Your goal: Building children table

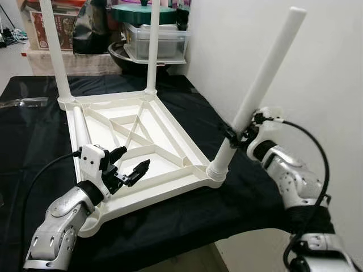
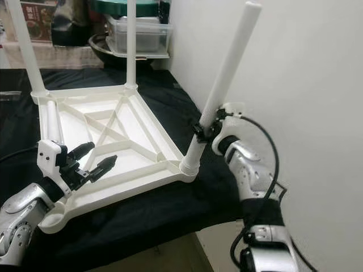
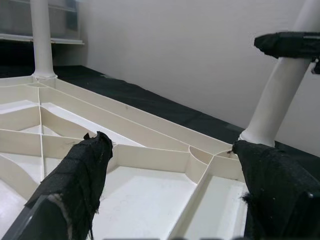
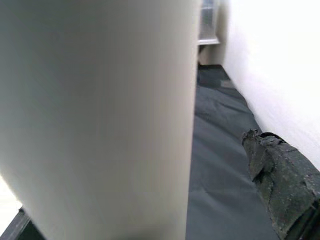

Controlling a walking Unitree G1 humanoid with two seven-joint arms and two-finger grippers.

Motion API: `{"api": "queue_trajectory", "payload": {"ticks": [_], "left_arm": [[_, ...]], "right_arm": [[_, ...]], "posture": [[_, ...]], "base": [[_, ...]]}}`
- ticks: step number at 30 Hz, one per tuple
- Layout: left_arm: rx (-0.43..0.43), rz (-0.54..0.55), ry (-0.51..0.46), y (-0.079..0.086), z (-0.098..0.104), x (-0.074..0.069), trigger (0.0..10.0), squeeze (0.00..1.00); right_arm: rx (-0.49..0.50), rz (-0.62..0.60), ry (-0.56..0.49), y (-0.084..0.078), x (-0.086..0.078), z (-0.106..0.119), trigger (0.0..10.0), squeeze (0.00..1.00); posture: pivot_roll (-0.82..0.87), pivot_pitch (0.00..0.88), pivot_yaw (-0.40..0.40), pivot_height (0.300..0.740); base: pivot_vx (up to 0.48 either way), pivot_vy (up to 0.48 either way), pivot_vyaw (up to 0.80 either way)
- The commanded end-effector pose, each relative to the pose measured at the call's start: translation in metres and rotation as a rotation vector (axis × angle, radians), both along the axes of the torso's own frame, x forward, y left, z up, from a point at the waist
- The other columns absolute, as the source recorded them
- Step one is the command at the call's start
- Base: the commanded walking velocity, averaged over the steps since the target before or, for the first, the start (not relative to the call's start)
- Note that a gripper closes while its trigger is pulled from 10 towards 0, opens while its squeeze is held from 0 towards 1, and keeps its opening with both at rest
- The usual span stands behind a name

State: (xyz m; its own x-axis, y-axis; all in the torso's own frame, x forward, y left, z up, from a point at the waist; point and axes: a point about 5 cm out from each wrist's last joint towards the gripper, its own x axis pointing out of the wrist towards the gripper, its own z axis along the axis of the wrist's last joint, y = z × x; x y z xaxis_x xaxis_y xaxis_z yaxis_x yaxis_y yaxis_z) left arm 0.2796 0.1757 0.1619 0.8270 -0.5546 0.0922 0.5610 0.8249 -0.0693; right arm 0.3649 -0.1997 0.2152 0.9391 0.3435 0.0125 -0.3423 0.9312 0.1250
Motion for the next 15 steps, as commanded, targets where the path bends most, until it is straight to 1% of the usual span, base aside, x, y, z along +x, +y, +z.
{"api": "queue_trajectory", "payload": {"ticks": [1, 4, 6, 8, 13, 15], "left_arm": [[0.003, -0.013, 0.002, -0.003, -0.001, 0.001, 10.0, 0.00], [0.004, -0.015, 0.003, -0.003, -0.001, 0.001, 10.0, 0.00], [0.006, -0.016, 0.003, -0.002, -0.001, 0.001, 10.0, 0.00], [0.007, -0.018, 0.004, -0.002, -0.001, 0.001, 10.0, 0.00], [0.008, -0.019, 0.004, -0.003, -0.001, 0.001, 10.0, 0.00], [0.009, -0.020, 0.005, -0.003, -0.001, 0.001, 10.0, 0.00]], "right_arm": [[0.026, -0.035, -0.023, -0.018, 0.001, 0.006, 10.0, 0.00], [0.030, 0.002, -0.035, -0.021, 0.004, 0.010, 10.0, 0.00], [0.028, 0.072, -0.038, -0.019, 0.003, 0.010, 10.0, 0.00], [0.013, 0.136, -0.027, -0.017, 0.003, 0.005, 10.0, 0.00], [-0.014, 0.184, -0.008, -0.017, 0.004, -0.005, 10.0, 0.00], [-0.022, 0.227, 0.015, -0.018, 0.005, -0.013, 10.0, 0.00]], "posture": [[0.08, 0.000, -0.146, 0.740], [0.08, 0.000, -0.146, 0.740], [0.08, 0.000, -0.146, 0.740], [0.08, 0.000, -0.146, 0.740], [0.08, 0.000, -0.147, 0.740], [0.09, 0.000, -0.148, 0.740]], "base": [[0.000, 0.000, 0.00], [0.000, 0.000, 0.00], [0.000, 0.000, 0.00], [0.000, 0.000, 0.00], [0.000, 0.000, 0.00], [0.000, 0.000, 0.00]]}}
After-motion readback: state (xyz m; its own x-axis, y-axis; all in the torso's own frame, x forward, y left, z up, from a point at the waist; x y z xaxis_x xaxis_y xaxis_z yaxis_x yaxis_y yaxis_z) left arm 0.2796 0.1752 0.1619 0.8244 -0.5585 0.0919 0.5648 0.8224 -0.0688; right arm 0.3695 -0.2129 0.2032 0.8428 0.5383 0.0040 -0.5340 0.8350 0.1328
